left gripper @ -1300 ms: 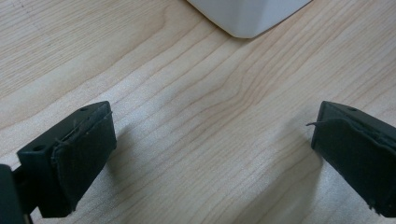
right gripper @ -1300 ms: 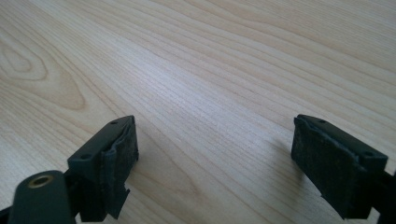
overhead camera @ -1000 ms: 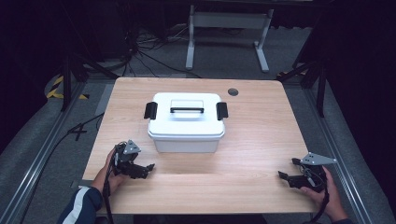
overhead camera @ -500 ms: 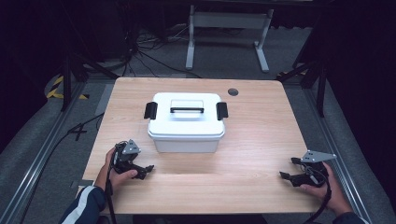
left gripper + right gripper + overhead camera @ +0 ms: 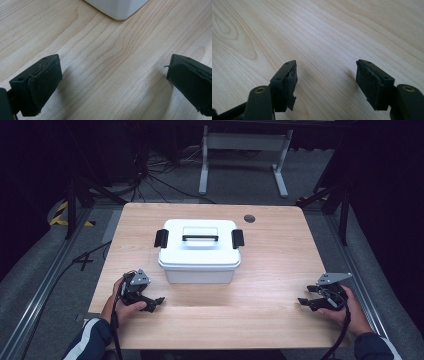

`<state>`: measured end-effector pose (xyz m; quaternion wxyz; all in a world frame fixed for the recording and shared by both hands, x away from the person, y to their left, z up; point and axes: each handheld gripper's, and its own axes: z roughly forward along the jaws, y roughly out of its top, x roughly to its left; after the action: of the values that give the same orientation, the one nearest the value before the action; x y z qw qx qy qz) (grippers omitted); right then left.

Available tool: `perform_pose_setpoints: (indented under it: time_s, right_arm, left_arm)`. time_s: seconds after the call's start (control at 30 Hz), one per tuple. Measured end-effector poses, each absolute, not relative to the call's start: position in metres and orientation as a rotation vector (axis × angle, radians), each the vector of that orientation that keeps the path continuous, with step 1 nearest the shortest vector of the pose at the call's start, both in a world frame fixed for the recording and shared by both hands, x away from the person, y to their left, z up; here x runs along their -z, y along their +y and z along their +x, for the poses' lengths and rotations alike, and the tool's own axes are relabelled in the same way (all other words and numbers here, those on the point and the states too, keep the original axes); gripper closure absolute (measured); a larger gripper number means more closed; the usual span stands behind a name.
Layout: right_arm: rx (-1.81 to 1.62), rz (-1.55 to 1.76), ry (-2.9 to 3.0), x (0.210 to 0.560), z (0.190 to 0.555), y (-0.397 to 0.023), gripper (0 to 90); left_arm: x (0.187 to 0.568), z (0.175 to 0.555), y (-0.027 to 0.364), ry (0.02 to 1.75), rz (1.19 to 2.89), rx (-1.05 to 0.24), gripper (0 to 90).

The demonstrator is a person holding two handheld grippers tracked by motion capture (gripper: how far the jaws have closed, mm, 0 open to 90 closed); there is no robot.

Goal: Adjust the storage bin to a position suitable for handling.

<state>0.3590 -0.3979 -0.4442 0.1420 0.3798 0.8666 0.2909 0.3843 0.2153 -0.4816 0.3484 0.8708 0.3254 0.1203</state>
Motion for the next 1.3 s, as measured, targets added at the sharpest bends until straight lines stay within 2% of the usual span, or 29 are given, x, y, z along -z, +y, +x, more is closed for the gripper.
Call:
perform_pose_setpoints:
  time_s: [0.47, 1.3]
  right_arm:
    - [-0.956, 0.896, 2.45, 0.386, 0.382, -0.376, 37.3]
    - [-0.919, 0.577, 2.48, 0.28, 0.441, -0.273, 41.5]
  left_arm:
    - [0.482, 0.384, 0.215, 0.843, 2.257, -0.311, 0.4]
    - [0.482, 0.385, 0.215, 0.845, 2.257, -0.31, 0.2]
